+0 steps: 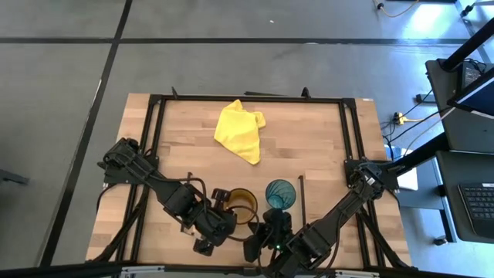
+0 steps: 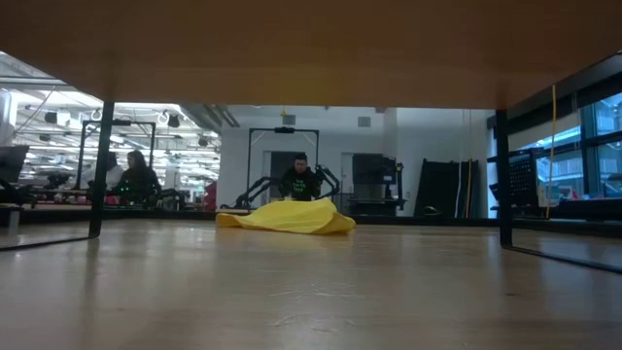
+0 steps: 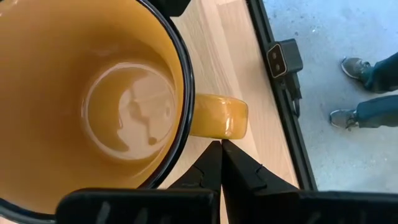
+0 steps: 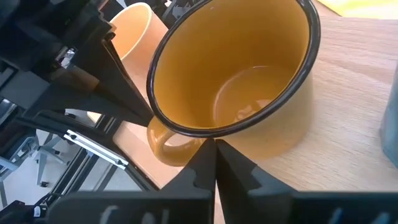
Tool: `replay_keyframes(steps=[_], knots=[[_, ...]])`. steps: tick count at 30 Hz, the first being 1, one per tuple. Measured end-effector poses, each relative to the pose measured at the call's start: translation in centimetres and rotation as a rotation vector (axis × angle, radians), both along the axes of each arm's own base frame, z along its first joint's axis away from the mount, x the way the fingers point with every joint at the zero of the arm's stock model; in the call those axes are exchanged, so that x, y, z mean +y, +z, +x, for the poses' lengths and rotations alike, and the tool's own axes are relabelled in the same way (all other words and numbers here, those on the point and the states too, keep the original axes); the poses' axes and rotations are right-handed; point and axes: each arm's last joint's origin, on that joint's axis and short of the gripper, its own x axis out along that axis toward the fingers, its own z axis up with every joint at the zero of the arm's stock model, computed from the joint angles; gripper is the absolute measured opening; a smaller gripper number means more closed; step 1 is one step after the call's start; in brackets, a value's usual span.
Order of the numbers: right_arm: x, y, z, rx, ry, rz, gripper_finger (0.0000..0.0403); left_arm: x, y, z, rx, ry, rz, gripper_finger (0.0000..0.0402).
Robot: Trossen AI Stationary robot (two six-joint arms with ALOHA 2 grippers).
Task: Stack small to large cups/mugs on shelf
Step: Adjust the brown mug on the shelf
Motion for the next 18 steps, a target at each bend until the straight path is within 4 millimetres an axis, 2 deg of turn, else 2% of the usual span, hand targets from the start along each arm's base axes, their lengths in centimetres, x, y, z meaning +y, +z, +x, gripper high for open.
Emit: replay_keyframes(steps=[18], knots=[[-0.01,-0.01,-0.01,0.001,0.000,-0.002,0.0012,-0.77,-0.29,0.50,-0.034,-0.009,-0.022,0.0000]])
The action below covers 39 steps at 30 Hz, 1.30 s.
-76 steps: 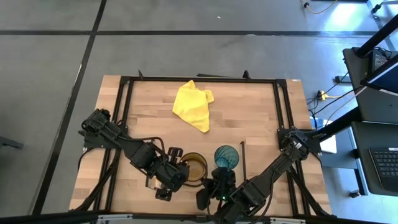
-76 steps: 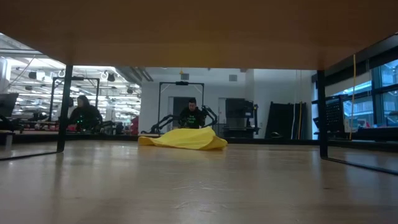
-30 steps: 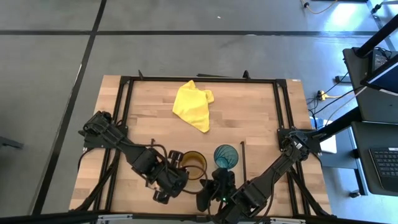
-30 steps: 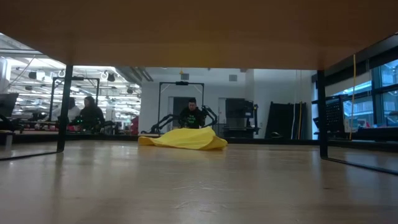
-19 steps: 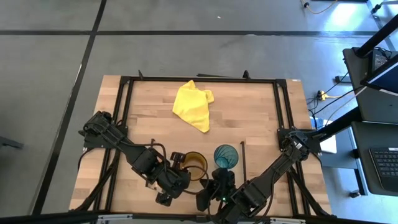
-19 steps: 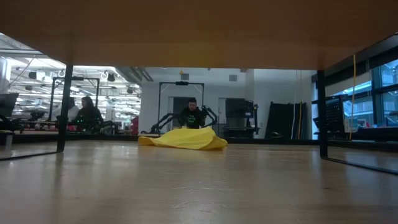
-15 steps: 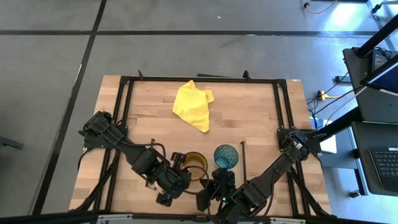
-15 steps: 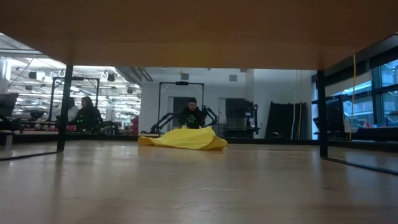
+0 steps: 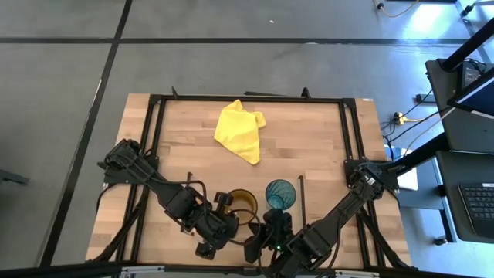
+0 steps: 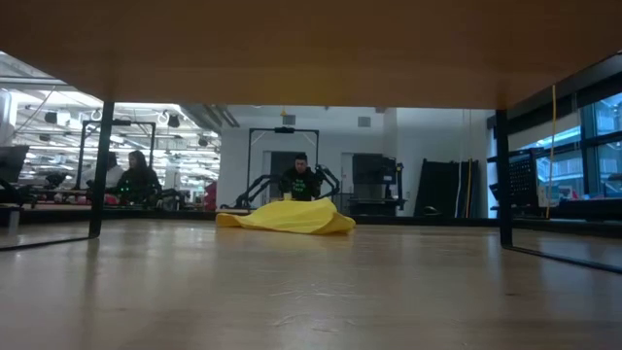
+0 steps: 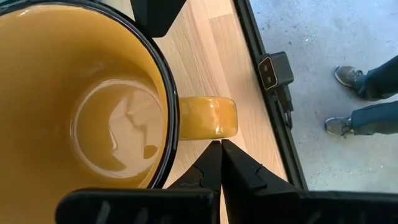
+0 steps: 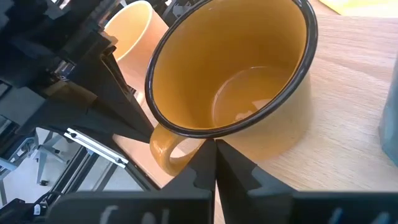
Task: Stack small to large cups/mugs on shelf
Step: Adjust the brown mug on the shelf, then adjust the blue glass on the shelf
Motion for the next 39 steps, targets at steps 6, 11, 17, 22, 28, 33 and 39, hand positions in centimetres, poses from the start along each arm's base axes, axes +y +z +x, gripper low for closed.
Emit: replay_keyframes(steps=[6,11,17,22,28,33,39], knots=[[0.0,0.0,0.0,0.000,0.000,0.000,0.0012,0.0,0.0,0.0,-0.002,0.002,0.003,0.0000],[-0.1,0.0,0.1,-0.002,-0.004,-0.006,0.0012,0.1,0.0,0.0,-0.009,0.005,0.016,0.0000],[-0.2,0.0,0.1,-0.007,-0.010,-0.014,0.0012,0.0,0.1,0.1,-0.020,0.006,0.012,0.0000],[-0.2,0.0,0.1,-0.008,-0.011,-0.016,0.0012,-0.1,0.2,0.3,-0.036,0.006,0.001,0.0000],[-0.2,0.0,0.1,-0.012,-0.014,-0.020,0.0012,0.0,0.1,0.3,-0.042,0.012,0.014,0.0000],[0.4,0.3,-0.5,-0.072,-0.033,-0.087,0.0012,0.1,0.0,0.1,-0.021,0.012,0.028,0.0000],[1.3,1.5,-1.6,-0.114,-0.004,-0.166,0.0012,0.1,0.0,-0.2,-0.006,0.010,0.037,0.0000]])
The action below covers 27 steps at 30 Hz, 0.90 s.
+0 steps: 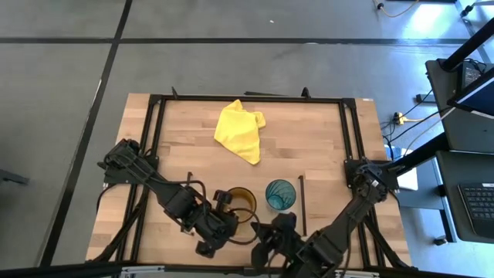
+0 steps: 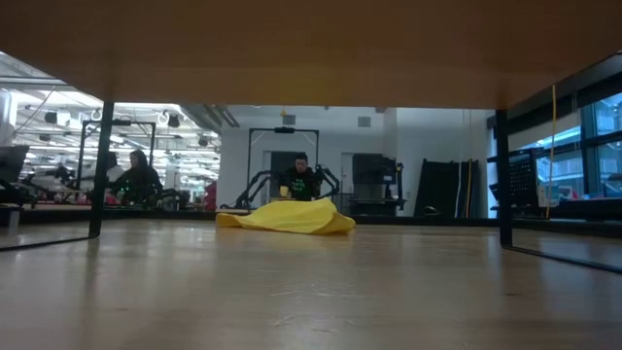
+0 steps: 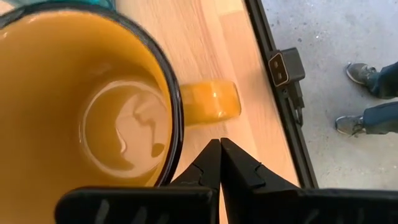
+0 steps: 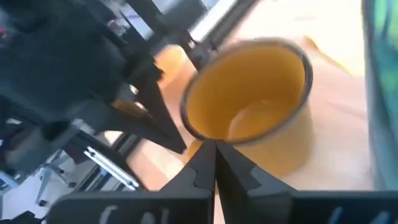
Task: Stack small to large cups/mugs on shelf
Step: Adjust the blue glass on the shelf
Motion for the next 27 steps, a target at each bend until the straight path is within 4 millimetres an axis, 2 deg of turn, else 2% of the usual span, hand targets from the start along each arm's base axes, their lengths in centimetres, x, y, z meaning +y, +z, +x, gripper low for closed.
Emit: replay_keyframes(steps=[4,9,16,20,27], knots=[[0.5,1.7,-0.6,-0.033,0.032,-0.103,0.0012,-0.1,0.5,-0.6,-0.004,-0.007,-0.003,0.0000],[1.5,4.0,-1.3,-0.070,0.102,-0.240,0.0012,0.1,2.3,-2.0,-0.062,0.000,-0.027,0.0000],[3.6,6.4,-2.3,-0.131,0.122,-0.438,0.0012,1.7,6.2,-3.6,-0.274,0.038,-0.036,0.0000],[4.7,6.9,-3.4,-0.152,0.134,-0.459,0.0012,4.4,8.0,-2.7,-0.385,0.046,-0.023,0.0000],[6.2,6.8,-5.2,-0.218,0.151,-0.349,0.0012,10.4,8.4,1.0,-0.447,0.061,0.028,0.0000]])
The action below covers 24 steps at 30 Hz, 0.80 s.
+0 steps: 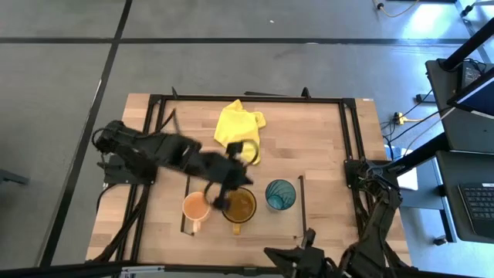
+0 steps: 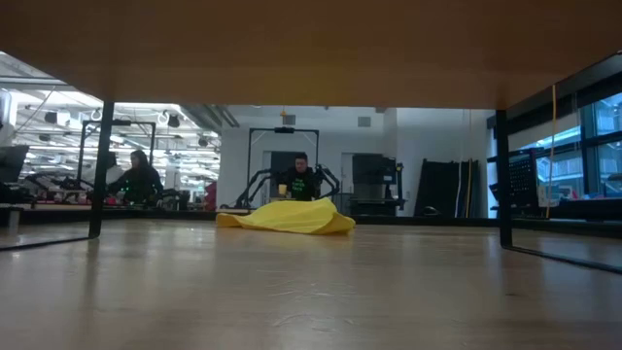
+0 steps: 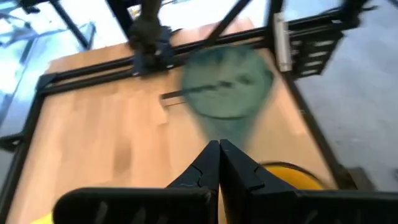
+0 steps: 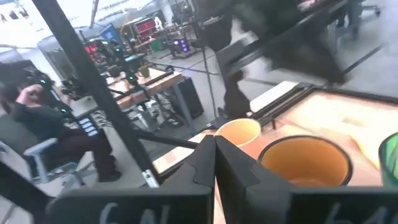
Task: Stack small to large cups/mugs on shelf
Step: Adjust the blue glass on the shelf
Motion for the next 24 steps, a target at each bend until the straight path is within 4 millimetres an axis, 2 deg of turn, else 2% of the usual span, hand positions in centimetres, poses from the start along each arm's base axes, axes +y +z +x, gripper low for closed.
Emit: replay_keyframes(steps=[5,8,15,19,24], knots=[[0.9,-0.3,-1.1,-0.025,0.049,0.120,0.0012,4.0,-1.1,2.6,0.013,0.081,-0.002,0.0000],[1.1,-1.6,-1.6,0.024,0.106,0.243,0.0012,5.3,-2.1,4.0,0.040,0.044,-0.061,0.0000],[0.3,-6.0,-2.3,0.255,0.079,0.444,0.0012,6.1,-5.2,6.5,0.128,0.022,-0.023,0.0000],[-0.1,-7.2,-2.8,0.324,0.020,0.513,0.0012,6.4,-6.6,7.5,0.173,0.031,-0.023,0.0000],[-0.9,-8.4,-3.5,0.418,-0.083,0.590,0.0012,6.4,-7.4,8.1,0.189,0.021,-0.039,0.0000]])
